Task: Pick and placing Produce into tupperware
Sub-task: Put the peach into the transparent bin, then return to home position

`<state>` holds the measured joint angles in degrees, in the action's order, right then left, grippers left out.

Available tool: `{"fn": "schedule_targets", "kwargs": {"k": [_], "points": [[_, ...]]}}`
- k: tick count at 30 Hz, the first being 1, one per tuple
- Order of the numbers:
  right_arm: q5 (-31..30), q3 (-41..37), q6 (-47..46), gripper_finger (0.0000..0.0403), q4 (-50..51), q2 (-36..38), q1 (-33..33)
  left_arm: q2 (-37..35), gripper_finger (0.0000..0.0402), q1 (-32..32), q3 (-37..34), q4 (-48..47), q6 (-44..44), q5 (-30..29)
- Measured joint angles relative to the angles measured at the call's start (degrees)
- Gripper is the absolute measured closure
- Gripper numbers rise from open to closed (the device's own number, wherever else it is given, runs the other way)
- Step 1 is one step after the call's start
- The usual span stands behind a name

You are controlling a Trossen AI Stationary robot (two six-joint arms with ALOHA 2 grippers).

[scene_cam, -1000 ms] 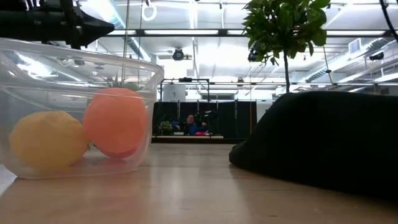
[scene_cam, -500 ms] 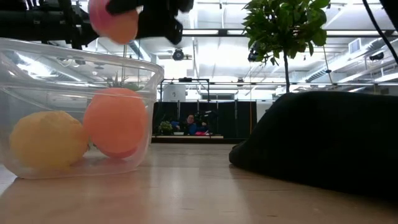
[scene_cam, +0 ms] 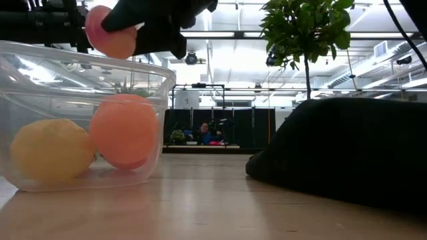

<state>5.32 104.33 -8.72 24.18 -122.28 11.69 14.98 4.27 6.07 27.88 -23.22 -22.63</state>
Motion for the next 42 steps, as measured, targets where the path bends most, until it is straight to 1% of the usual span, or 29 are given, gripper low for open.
{"fn": "schedule_targets", "kwargs": {"k": [3, 6, 10, 15, 19, 23, 32, 36, 39, 42], "points": [[0.6, 0.0, 0.0, 0.0182, 0.0, 0.0, -0.4, 0.0, 0.0377, 0.0, 0.0, 0.0, -0.1, 0.0], [0.8, 0.0, 0.0, 0.0172, 0.1, 0.0, -0.4, 0.0, 0.0375, 0.0, 0.0, 0.0, -0.1, 0.0], [0.8, 0.0, -0.1, 0.0163, 0.2, 0.0, -0.3, 0.0, 0.0388, 0.0, 0.0, 0.0, -0.1, 0.0], [0.8, 0.0, -0.5, 0.0163, 0.2, 0.0, -0.3, 0.0, 0.0397, 0.0, 0.0, 0.0, -0.1, 0.0], [1.2, -0.1, -0.5, 0.0164, 0.2, 0.0, -0.2, 0.0, 0.0385, 0.0, 0.0, 0.1, -0.1, 0.0], [1.2, -0.1, -0.4, 0.0154, 0.3, 0.0, -0.1, 0.0, 0.0375, 0.0, 0.0, 0.1, -0.1, 0.0], [1.3, -0.1, -1.8, 0.0126, 0.4, 0.0, 0.1, 0.0, 0.0396, 0.0, 0.0, 0.1, -0.1, 0.0], [0.7, -0.1, -2.1, 0.0126, 0.4, 0.0, 0.1, 0.0, 0.0388, 0.0, 0.0, 0.1, -0.1, 0.0], [0.5, -0.1, -2.1, 0.0131, 0.5, 0.0, 0.4, 0.0, 0.0377, 0.0, 0.0, 0.1, -0.1, 0.0], [0.7, -0.1, -1.7, 0.0139, 0.7, 0.0, 0.6, 0.0, 0.0375, 0.0, 0.0, 0.1, -0.1, 0.0]]}}
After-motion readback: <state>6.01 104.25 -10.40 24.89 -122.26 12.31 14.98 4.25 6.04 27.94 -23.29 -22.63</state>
